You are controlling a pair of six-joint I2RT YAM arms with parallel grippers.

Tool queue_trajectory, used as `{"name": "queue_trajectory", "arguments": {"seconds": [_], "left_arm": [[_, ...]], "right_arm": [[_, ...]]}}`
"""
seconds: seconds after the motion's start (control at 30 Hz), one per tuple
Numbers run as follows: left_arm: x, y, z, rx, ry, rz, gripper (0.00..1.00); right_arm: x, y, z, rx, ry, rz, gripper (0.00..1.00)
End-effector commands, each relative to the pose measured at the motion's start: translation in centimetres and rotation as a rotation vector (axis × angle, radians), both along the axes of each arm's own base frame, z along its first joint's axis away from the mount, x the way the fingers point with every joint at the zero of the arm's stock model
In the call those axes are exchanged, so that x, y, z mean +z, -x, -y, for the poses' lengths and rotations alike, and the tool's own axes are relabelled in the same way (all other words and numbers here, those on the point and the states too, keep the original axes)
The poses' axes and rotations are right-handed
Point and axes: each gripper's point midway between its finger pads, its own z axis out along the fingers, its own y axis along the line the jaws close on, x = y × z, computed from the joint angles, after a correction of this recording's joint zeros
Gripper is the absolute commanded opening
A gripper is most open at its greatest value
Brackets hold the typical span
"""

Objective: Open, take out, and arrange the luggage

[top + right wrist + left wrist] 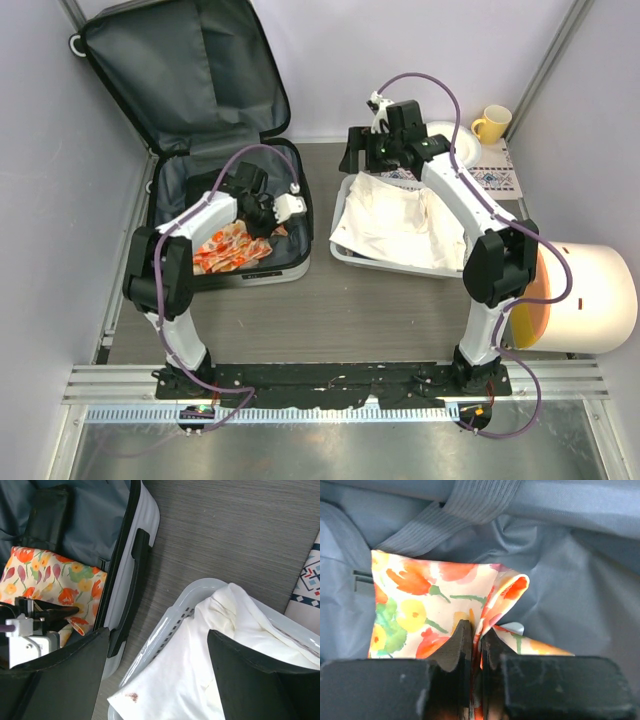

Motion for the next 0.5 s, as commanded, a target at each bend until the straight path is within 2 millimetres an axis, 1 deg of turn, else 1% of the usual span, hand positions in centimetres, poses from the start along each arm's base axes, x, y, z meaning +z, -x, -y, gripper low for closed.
{"name": "queue_trajectory", "arguments": {"seconds": [0.0, 0.03, 0.13, 0.2, 0.23, 0.27, 0.3, 0.4, 0.43, 0.47], "left_arm": [[5.1, -0.2, 0.9, 0.020, 0.136, 0.044, 0.02], [5.6, -0.3, 0.8, 0.033, 0.144, 0.050, 0.00], [7.0, -0.7, 0.5, 0.076, 0.201, 0.067, 0.00], [7.7, -1.2, -0.3, 0.126, 0.233, 0.069, 0.00], [8.0, -1.2, -0.1, 0.124, 0.259, 0.063, 0.00], [8.1, -1.2, -0.6, 0.136, 0.262, 0.059, 0.00], [8.1, -1.1, -0.7, 0.132, 0.262, 0.058, 0.00], [7.2, -1.0, -1.2, 0.148, 0.238, 0.062, 0.00], [6.5, -0.6, -1.2, 0.152, 0.233, 0.042, 0.05], [6.1, -0.5, -1.4, 0.162, 0.217, 0.036, 0.17]], "right_arm": [[2.4, -0.3, -2.3, 0.037, -0.058, 0.051, 0.85], [2.4, -0.3, -2.5, 0.041, -0.059, 0.050, 0.85], [2.5, 0.1, -3.7, 0.064, -0.079, 0.042, 0.85], [2.4, 0.5, -4.6, 0.084, -0.100, 0.027, 0.85], [2.2, 0.6, -4.9, 0.090, -0.107, 0.019, 0.85], [2.0, 0.7, -5.2, 0.097, -0.110, 0.009, 0.85], [1.8, 1.0, -5.9, 0.112, -0.115, 0.003, 0.85], [1.4, 1.3, -6.5, 0.124, -0.116, -0.006, 0.85], [1.2, 1.3, -6.8, 0.126, -0.115, -0.009, 0.85], [1.2, 1.3, -6.9, 0.129, -0.114, -0.007, 0.85]]}}
